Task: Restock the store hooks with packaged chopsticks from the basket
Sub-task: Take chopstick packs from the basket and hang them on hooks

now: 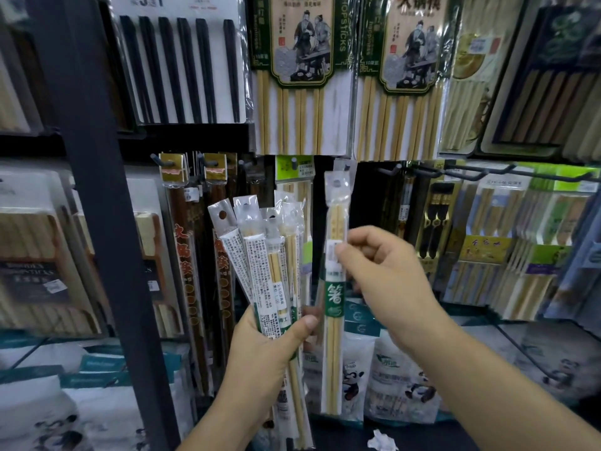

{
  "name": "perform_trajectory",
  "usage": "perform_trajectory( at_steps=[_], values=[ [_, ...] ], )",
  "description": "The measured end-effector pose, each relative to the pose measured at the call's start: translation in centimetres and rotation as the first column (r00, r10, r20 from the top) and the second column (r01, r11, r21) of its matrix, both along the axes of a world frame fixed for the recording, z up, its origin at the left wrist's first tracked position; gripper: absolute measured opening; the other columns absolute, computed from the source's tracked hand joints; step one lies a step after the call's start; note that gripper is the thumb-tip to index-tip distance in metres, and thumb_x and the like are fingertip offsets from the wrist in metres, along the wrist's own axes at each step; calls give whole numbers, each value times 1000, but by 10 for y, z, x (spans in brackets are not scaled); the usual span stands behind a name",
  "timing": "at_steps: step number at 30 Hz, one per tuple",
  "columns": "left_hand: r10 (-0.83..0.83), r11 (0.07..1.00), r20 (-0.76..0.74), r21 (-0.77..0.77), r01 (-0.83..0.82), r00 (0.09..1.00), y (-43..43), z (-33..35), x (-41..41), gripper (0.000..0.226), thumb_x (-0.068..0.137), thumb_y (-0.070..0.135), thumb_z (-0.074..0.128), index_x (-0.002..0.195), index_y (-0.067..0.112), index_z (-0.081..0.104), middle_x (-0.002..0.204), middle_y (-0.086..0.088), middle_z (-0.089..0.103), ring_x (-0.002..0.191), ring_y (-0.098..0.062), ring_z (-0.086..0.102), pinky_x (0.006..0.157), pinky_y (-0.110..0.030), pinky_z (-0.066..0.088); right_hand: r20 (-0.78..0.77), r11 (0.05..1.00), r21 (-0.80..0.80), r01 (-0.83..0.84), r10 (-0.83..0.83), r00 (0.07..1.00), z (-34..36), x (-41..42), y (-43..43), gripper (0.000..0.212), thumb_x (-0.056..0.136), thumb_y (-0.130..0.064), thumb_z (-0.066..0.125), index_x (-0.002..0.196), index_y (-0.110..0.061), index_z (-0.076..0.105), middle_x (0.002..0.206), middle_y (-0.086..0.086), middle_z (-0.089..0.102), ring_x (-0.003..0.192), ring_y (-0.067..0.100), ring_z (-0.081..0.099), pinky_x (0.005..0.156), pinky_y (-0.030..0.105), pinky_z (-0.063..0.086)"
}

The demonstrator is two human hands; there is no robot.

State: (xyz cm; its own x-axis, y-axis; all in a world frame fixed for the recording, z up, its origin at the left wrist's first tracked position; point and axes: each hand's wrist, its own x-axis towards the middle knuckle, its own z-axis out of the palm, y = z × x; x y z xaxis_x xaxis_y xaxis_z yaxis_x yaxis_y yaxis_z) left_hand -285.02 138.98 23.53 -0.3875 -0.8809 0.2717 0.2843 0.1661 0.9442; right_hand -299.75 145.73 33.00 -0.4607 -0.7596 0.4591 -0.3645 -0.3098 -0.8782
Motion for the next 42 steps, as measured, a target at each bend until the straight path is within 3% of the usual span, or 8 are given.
perform_trajectory(
  at_steps=[8, 12, 18, 24, 29, 35, 38, 42],
  values=[
    [-7, 1000, -32, 11, 8, 999, 3, 3, 2, 38, 58, 45, 86, 92, 35, 74, 93, -4, 81, 86, -17, 77, 68, -20, 60, 19, 994, -73, 75, -74, 997, 18, -6, -2, 21, 97, -34, 66, 80, -23, 70, 63, 3, 48, 56, 12, 41, 52, 20, 40],
    [-23, 999, -30, 36, 24, 999, 2, 2, 3, 45, 57, 48, 87, 97, 33, 74, 98, -5, 80, 88, -23, 77, 76, -39, 62, 27, 995, -47, 92, -90, 996, 20, -7, -5, 23, 98, -34, 65, 82, -19, 71, 61, 0, 48, 54, 10, 40, 50, 20, 39],
    [-22, 999, -35, 38, 23, 999, 0, 1, 4, 29, 64, 42, 84, 91, 34, 75, 93, -5, 80, 86, -23, 77, 78, -45, 63, 46, 993, 9, 118, -118, 992, 19, -10, -12, 26, 96, -35, 67, 79, -17, 70, 56, -6, 50, 49, 5, 41, 49, 15, 39],
    [-57, 997, -117, 53, 64, 992, 3, 5, 5, 15, 74, 26, 79, 88, 26, 75, 81, -16, 74, 77, -33, 74, 67, -40, 63, -12, 983, 62, 174, -174, 985, 8, -17, -18, 28, 93, -44, 68, 78, -21, 72, 69, 10, 62, 61, 7, 54, 61, 27, 49],
    [-95, 990, -131, 88, 107, 987, 4, 5, 6, 21, 73, 26, 81, 93, 27, 75, 89, -24, 75, 80, -40, 76, 67, -38, 63, -66, 956, -7, 295, -294, 953, -4, -16, -11, 21, 90, -40, 73, 82, -23, 65, 68, -10, 62, 60, -4, 55, 54, 13, 44],
    [-126, 990, -97, 59, 132, 987, 5, 5, 5, 26, 74, 26, 84, 100, 26, 76, 101, -14, 79, 86, -36, 78, 69, -37, 64, -194, 996, 86, -17, 33, 980, -11, 8, -3, 13, 91, -38, 72, 91, -26, 71, 82, -6, 68, 74, 6, 63, 65, 19, 52],
    [-145, 987, -102, 59, 152, 984, 8, 6, 5, 35, 69, 35, 87, 102, 28, 77, 104, -13, 79, 89, -37, 77, 69, -39, 64, -198, 994, 108, -32, 53, 979, -9, 10, -3, 25, 93, -38, 70, 86, -13, 68, 77, 7, 66, 69, 21, 59, 65, 31, 53],
    [-101, 994, -56, 35, 103, 993, 6, 4, 5, 33, 74, 39, 86, 106, 35, 78, 107, -3, 79, 97, -24, 77, 77, -34, 62, -145, 998, 67, -22, 32, 989, -9, 7, -2, 30, 95, -36, 67, 75, -15, 61, 62, 3, 51, 57, 9, 45, 54, 23, 41]
  ],
)
